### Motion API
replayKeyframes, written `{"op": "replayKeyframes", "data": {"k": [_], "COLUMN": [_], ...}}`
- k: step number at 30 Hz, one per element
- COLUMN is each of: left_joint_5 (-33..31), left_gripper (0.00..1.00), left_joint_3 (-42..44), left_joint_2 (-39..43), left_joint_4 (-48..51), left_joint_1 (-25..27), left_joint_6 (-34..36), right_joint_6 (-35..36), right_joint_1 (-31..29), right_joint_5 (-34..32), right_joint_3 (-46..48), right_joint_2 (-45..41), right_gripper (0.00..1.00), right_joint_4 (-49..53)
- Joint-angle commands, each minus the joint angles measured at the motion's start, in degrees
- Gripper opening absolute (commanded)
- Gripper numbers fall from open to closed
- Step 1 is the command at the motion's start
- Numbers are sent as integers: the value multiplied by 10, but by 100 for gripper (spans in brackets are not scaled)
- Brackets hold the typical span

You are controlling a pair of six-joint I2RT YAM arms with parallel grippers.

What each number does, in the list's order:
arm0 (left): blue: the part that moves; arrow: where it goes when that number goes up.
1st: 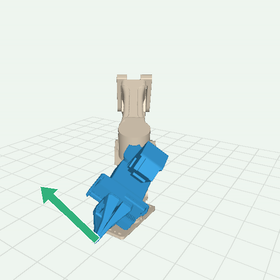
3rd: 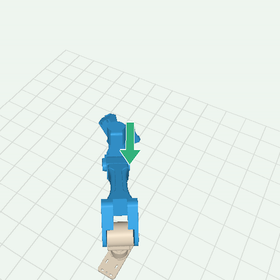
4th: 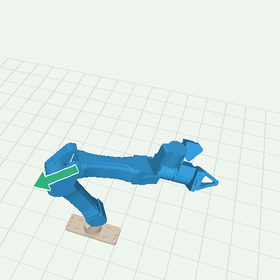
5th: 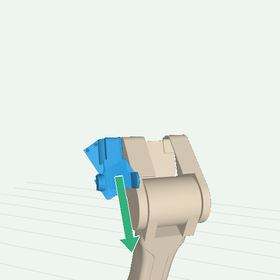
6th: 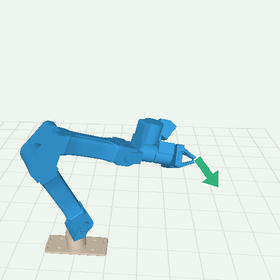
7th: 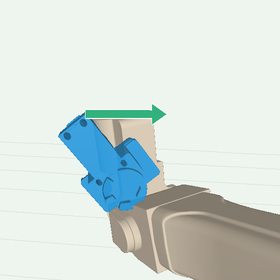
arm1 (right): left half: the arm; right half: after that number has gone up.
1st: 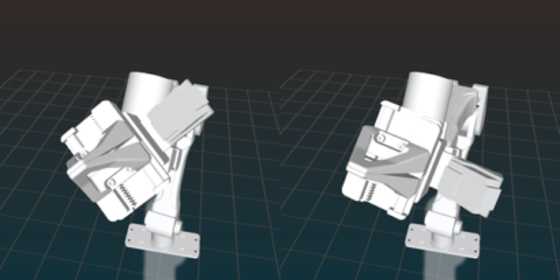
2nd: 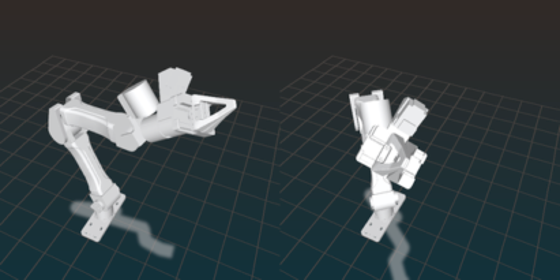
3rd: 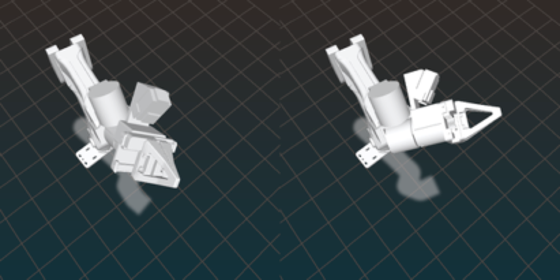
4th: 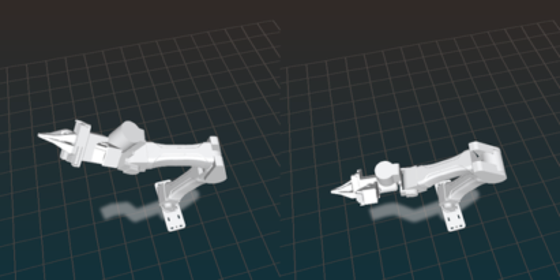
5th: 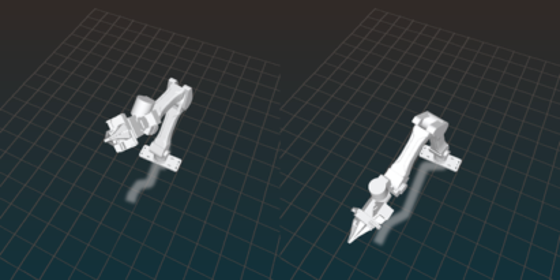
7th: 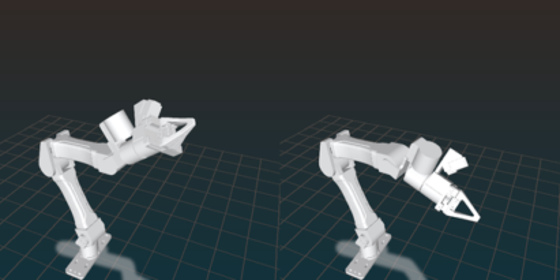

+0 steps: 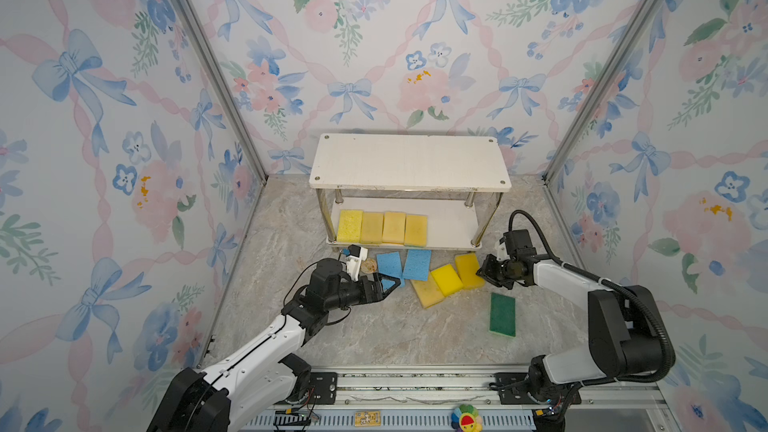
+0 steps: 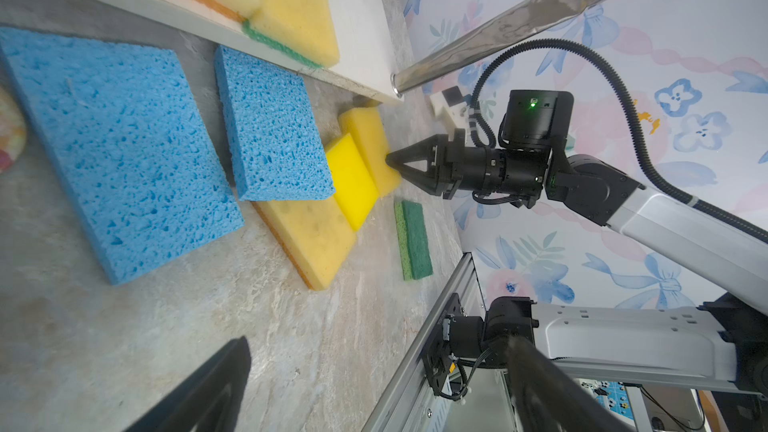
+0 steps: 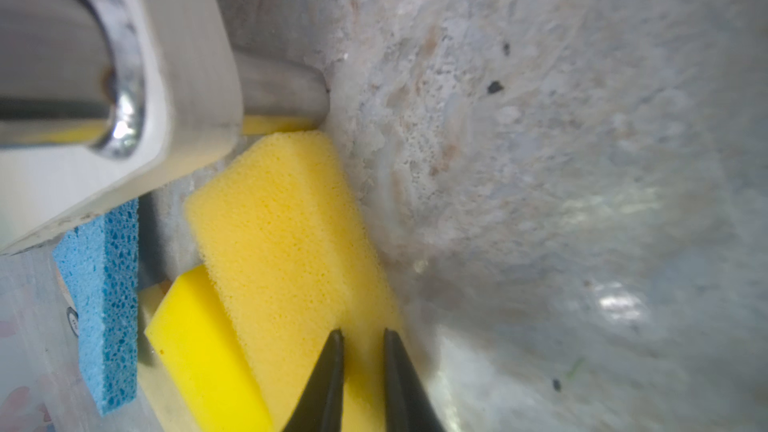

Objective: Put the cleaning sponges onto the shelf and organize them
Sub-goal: 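Grasp the bright yellow sponge near the green pad with the right gripper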

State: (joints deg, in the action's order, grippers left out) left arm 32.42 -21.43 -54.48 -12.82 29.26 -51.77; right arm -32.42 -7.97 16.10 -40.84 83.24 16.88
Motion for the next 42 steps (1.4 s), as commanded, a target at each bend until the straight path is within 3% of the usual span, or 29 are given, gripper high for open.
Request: {"op": "replayKeyframes", "data": {"k": [1, 12, 21, 32, 42], "left_joint_5": [2, 12, -10, -42, -95], "left_gripper": [98, 98, 98, 98, 98], "left_joint_3": [7, 15, -24, -54, -110], "left_joint_2": [11, 0, -10, 23, 12], "left_joint_4": [-12, -71, -107, -128, -139], "left_joint_1": [-1, 13, 63, 96, 143], "left_joint_6": [-10, -53, -91, -135, -133], "right_joint_6": [12, 18, -30, -86, -85], "right_joint_1": [-7, -19, -50, -137, -157], "right_joint_5": [-17, -7, 44, 44, 107], "right_joint_3": [9, 45, -33, -176, -236], "right_joint_2": [-47, -262, -416, -389, -320], "right_gripper": [12, 9, 9, 9, 9], "right_joint_4": [52, 205, 298, 298, 254]}}
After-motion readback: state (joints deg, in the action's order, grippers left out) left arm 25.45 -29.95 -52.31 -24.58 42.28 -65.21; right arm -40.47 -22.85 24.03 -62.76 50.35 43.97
